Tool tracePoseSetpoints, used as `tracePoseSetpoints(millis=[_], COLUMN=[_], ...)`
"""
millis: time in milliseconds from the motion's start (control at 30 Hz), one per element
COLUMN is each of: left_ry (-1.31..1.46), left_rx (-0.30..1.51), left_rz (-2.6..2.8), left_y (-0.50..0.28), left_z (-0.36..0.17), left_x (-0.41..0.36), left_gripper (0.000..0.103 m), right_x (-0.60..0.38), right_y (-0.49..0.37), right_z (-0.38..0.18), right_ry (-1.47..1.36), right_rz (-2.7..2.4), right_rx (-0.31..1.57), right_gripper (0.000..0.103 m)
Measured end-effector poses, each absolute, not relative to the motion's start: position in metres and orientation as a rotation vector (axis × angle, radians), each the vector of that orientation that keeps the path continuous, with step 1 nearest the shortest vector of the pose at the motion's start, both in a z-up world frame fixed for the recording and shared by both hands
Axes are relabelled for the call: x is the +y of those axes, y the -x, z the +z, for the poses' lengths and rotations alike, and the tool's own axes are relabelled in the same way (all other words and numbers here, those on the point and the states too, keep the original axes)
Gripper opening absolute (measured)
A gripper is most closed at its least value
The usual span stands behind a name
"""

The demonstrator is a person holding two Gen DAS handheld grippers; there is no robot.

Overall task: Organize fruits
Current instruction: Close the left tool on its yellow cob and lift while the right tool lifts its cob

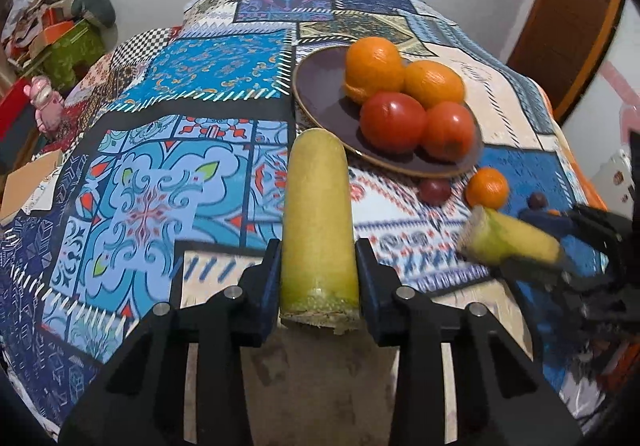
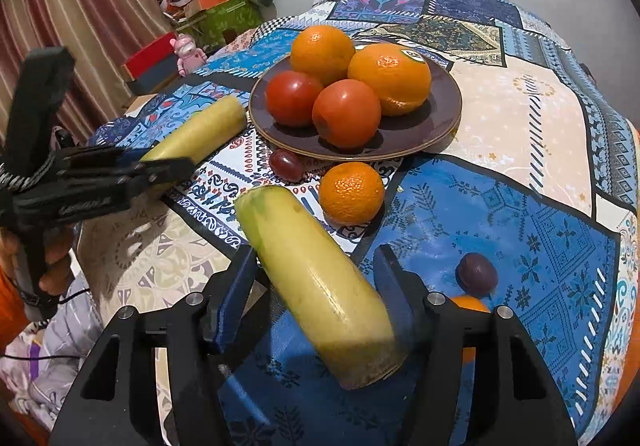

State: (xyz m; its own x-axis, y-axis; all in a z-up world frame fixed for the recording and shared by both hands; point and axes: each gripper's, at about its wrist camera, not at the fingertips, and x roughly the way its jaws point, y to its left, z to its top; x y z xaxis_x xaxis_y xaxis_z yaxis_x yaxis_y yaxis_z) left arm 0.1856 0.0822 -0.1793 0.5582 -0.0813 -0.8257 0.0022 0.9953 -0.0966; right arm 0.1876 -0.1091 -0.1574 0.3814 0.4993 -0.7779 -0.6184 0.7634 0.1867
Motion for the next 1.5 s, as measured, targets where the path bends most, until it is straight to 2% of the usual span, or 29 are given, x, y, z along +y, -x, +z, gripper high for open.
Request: tracePoseSetpoints(millis=[67,333,533,600,800,1033,1500], left_ry=[0.070,0.066,0.062,0.070,0.076,0.034,0.081], left_rx=[0.971,0.970,0.987,0.985,0.960,0.931,0.876], left_rz=[-0.063,-0.119,-0.121,-0.121,-0.111,-0.098,-0.120], left_y=[-0.176,-0.141,-0.149,-0.154,-0.167,-0.171,-0.169], left_z=[-0.177,-0.169,-0.172,-0.174,-0.183,-0.186,-0.155], left_x=[0.079,0.075,0.074,0.074,0.072,0.065,0.063], left_gripper=[0.036,0.036,0.036,0.036,0.036,0.036,0.036], right_x=[-0.107,-0.105,-0.098,-0.096,-0.094,-0.094,-0.099], right_y=[-0.187,-0.187,-0.180,-0.178,-0.185,-0.185,-0.178], right_z=[-0.156,-0.153,-0.149,-0.149,-0.162,-0.164,-0.131], right_ry=[0.147,0.107,0.145,0.162,0.164,0.106,0.051], right_rz=[0.711,0.675,0.660,0.667,0.679,0.696,0.709], right_rx=[0.939,0.967,0.957,0.955,1.001,0.969,0.864], right_gripper=[0.049,0.040,0.039,0.042,0.043,0.037,0.036])
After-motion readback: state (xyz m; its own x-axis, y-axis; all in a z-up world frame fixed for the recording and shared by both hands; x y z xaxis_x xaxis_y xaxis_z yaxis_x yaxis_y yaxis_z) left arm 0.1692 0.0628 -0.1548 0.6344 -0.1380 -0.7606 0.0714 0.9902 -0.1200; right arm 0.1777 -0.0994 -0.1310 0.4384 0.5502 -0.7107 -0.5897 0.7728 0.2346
